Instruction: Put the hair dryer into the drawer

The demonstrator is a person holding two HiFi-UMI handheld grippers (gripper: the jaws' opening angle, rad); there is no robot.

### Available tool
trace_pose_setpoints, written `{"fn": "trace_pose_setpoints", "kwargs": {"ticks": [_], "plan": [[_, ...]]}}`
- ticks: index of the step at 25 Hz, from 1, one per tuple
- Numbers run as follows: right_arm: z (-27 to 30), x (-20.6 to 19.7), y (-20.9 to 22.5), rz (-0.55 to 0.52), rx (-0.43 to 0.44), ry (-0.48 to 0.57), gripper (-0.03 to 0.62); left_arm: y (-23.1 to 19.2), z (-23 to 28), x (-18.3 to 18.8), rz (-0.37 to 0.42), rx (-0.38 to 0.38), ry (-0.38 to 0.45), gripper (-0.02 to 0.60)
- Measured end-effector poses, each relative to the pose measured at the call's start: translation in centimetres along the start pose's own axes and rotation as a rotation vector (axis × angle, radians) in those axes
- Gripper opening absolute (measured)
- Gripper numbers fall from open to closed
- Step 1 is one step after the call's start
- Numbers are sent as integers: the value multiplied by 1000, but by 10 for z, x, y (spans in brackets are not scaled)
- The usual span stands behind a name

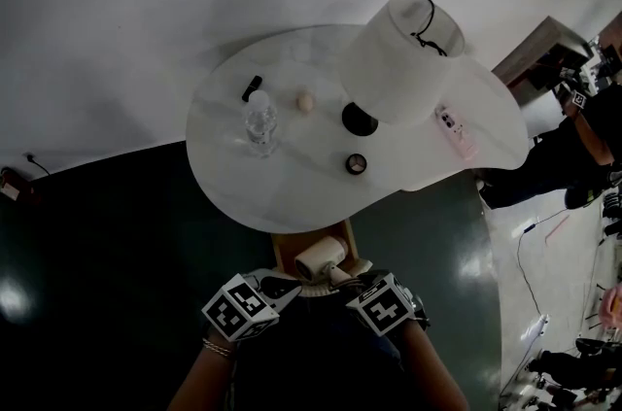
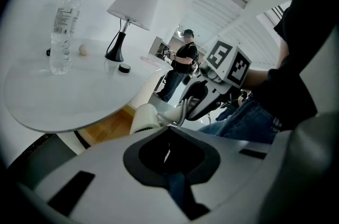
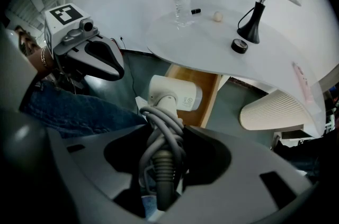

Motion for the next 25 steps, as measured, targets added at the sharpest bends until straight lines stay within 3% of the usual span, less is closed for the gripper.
{"fn": "trace_pose_setpoints", "kwargs": {"ticks": [6,14,25], "plan": [[6,-5,-2,7,-37,-47,210,-10,7,-8,23,-19,-14,8],[9,1,-11,74,-68,-17,210,-14,10,-7,59,-40,1,8],[20,13,-9,44,-51,3,210,-21,9,-9,47,1,-8,8]]}}
Point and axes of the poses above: the fingertips, and each gripper's own axes: z forward along the fingers, y to its right, x out of its top, the point moved 10 cm from there along -z, backward along the fingers, and after that the axes turned 2 degrees about -x, right-handed, at the moved point
